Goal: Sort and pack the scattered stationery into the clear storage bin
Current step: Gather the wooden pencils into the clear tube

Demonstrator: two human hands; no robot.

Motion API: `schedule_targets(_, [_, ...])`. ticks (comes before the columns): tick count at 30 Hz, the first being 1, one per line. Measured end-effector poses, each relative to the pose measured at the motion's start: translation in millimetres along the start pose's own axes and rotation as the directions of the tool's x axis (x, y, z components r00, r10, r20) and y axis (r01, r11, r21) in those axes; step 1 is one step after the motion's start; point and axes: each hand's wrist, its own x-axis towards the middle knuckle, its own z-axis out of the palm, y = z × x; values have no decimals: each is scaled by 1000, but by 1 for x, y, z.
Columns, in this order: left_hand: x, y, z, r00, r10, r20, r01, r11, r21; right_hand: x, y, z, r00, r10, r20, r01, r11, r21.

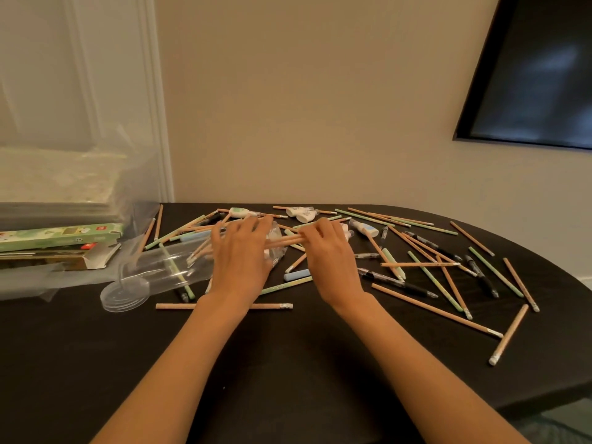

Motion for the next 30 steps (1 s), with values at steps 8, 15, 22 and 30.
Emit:
schedule_targets(8, [6,-12,1,996,-92,9,92,995,29,-10,27,-4,993,116,-5,-116,993,-18])
schedule_targets(15, [1,2,5,996,53,66,-49,997,-52,1,5,-6,948,103,301,-223,889,400])
schedule_targets(22, [0,-5,8,1000,16,15,-14,996,-86,17,-37,-6,668,375,644,-612,-217,761])
schedule_targets(30, [7,-15,-1,997,-80,21,81,995,-60,16,-17,-1,672,323,667,-617,-255,745])
